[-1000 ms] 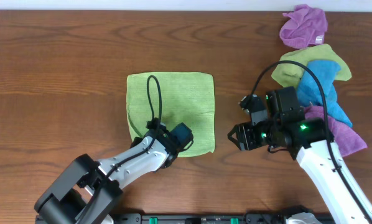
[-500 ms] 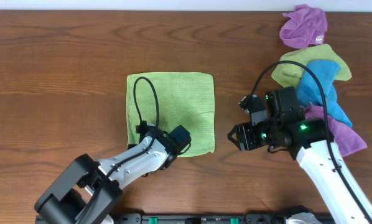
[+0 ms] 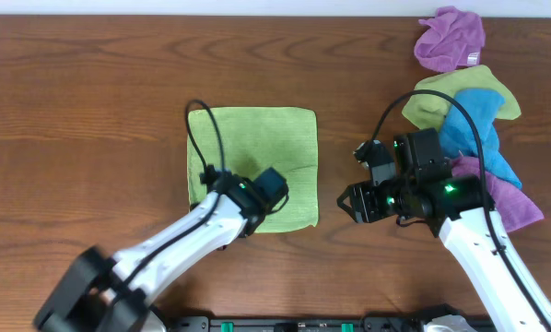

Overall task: Fold the cloth
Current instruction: 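Move both grippers to the green cloth's left and right bottom edges and grasp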

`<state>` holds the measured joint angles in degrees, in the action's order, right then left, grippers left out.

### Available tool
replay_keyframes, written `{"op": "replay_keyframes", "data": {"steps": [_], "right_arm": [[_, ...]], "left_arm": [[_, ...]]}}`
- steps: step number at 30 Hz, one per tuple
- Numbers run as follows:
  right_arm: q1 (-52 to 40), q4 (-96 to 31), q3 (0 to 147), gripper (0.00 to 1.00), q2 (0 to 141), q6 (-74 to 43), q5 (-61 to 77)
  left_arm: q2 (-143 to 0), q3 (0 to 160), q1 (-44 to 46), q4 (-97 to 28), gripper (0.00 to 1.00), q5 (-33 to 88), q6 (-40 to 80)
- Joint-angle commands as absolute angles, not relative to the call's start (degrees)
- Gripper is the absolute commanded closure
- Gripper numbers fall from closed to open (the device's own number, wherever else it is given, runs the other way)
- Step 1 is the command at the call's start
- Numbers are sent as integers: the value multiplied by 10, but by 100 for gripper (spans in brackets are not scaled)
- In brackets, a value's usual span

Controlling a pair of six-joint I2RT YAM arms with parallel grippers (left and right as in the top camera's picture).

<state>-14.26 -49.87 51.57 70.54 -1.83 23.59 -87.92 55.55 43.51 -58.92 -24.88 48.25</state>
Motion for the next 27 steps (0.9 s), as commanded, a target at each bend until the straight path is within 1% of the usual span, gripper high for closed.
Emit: {"op": "replay_keyframes", "data": {"steps": [1,3,6,8,11,14,18,19,21,24,27], "right_arm": [[-131,-505,520,47,688,-6,240],[-115,-520,531,48,664,-6,240],[-81,-540,529,46,613,-6,225],[-64,-541,515,44,586,-9,239],[-54,-526,481,41,564,-29,276],[-54,-495,431,40,566,-56,313],[-54,-468,394,39,574,-72,348],[-54,-463,390,37,576,-78,348],[-55,-451,379,37,582,-92,359],[-57,-430,363,39,600,-119,370],[-58,-409,350,39,623,-137,391]], "left_arm": [[-816,573,415,-605,60,-297,494],[-778,567,381,-617,60,-289,497],[-735,548,324,-617,60,-252,493],[-712,525,296,-599,60,-214,481],[-674,481,261,-547,60,-124,449],[-637,443,222,-512,55,-51,434],[-624,419,154,-483,54,41,399],[-625,415,131,-474,54,68,383],[-625,406,77,-459,53,118,355],[-625,390,-16,-448,51,195,309],[-627,370,-71,-445,48,223,283]]}}
